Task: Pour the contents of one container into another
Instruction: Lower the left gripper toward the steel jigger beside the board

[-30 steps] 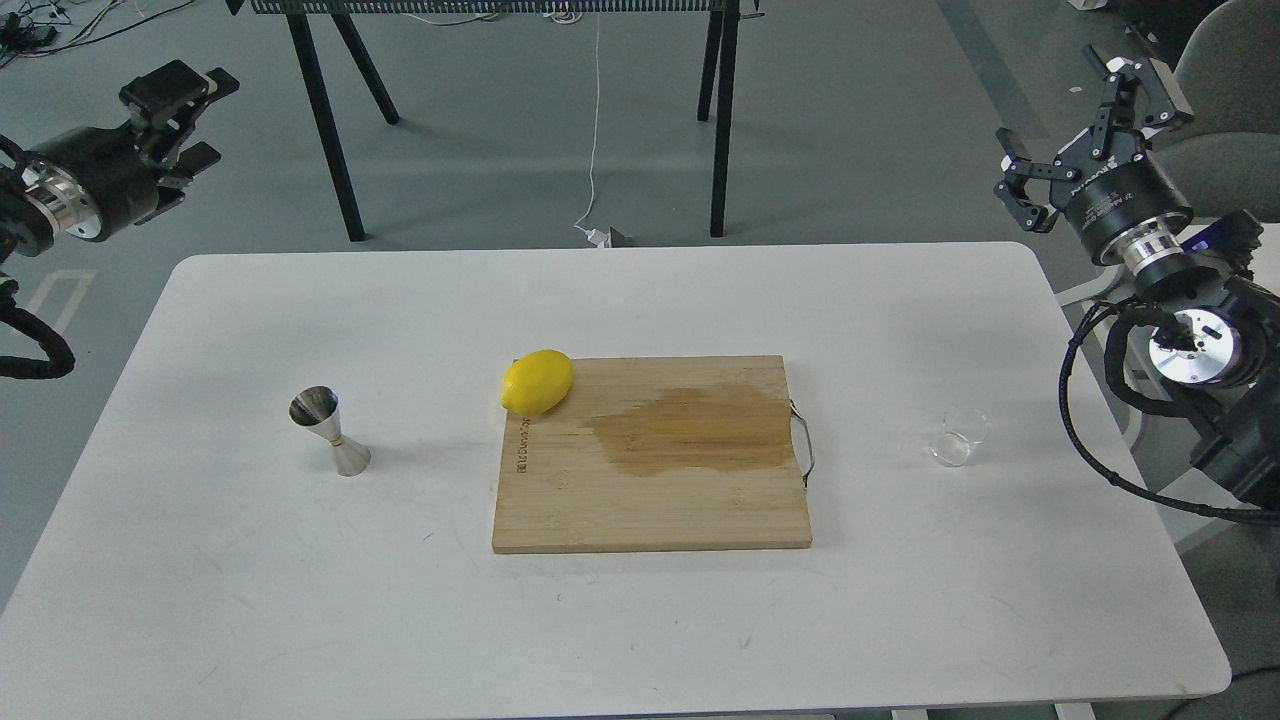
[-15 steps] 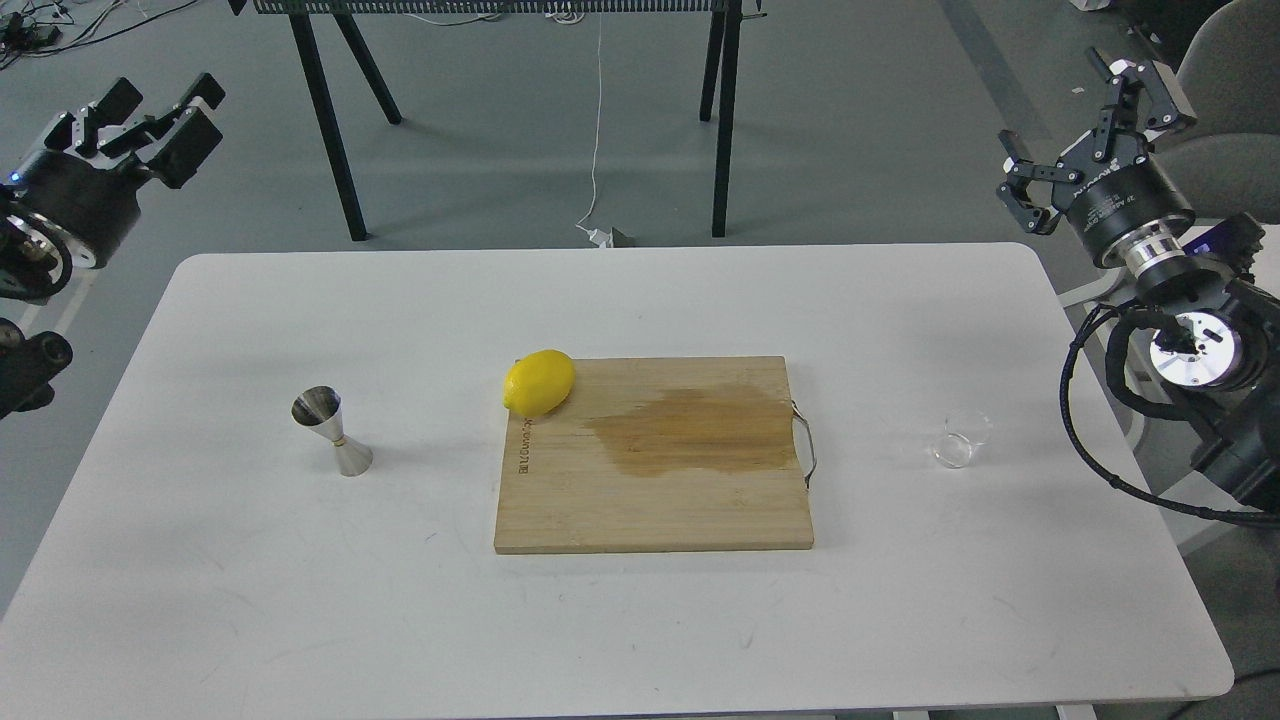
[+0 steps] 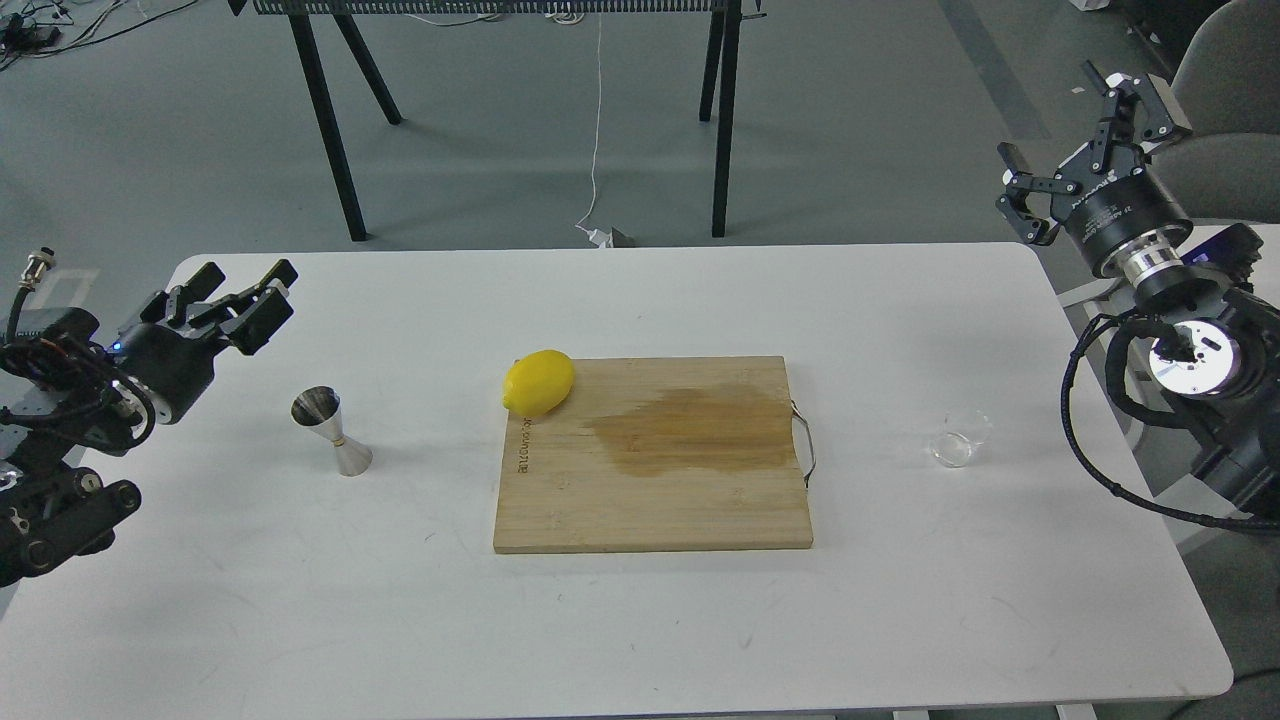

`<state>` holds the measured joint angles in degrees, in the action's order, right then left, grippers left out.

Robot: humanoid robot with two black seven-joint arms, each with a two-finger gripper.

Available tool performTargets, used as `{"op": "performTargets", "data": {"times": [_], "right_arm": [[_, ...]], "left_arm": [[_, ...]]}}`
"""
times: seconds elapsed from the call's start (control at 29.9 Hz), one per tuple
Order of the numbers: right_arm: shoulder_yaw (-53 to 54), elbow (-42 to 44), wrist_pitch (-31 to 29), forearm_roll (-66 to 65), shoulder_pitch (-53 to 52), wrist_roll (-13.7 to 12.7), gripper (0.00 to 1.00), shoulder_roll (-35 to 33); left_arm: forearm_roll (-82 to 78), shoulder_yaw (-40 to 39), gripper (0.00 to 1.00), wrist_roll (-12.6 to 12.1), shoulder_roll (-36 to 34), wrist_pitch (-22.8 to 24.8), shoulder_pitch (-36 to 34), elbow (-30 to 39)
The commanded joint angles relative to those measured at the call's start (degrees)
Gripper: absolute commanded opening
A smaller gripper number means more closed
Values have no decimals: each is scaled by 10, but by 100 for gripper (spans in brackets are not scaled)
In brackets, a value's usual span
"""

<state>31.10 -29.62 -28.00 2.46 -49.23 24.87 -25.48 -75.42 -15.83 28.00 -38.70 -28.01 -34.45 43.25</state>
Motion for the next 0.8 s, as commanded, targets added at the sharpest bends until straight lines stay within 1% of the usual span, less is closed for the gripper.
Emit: {"op": "performTargets", "data": {"times": [0.0,0.64,0.77], "right_arm": [[1,0,0,0,0,0,99,-1],[1,6,0,0,5,0,99,-1],[1,6,0,0,5,0,99,-1]], "left_arm": [[0,0,100,0,17,0,18,0],[0,2,100,0,31,0,61,1],[-11,2,100,0,45,0,72,1]]}}
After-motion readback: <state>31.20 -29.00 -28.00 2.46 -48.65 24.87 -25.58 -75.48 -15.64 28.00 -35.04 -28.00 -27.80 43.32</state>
